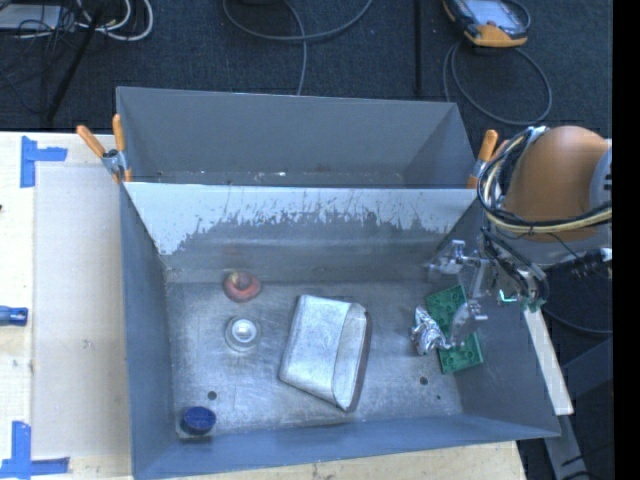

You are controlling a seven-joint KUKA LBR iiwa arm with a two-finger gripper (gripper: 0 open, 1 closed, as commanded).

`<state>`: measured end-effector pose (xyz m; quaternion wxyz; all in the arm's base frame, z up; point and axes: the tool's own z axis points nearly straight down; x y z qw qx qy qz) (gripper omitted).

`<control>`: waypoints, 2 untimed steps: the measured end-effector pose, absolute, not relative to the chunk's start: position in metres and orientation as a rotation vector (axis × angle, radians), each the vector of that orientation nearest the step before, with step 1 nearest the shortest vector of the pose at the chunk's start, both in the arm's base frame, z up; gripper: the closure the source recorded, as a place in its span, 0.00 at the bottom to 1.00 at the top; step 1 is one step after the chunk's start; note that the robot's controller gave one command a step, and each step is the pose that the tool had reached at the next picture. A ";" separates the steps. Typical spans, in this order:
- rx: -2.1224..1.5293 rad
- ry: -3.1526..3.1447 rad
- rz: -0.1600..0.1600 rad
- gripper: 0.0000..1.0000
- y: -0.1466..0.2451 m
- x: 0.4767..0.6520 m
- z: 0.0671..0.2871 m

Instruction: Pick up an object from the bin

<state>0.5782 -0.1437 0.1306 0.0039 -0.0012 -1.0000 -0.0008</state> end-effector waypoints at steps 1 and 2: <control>-0.120 -3.133 -0.004 0.00 -0.146 0.574 0.078; -0.114 -3.138 -0.003 1.00 -0.145 0.576 0.081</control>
Offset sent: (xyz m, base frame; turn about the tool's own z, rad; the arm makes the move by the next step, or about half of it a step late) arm -0.0031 -0.0035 -0.0493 0.0751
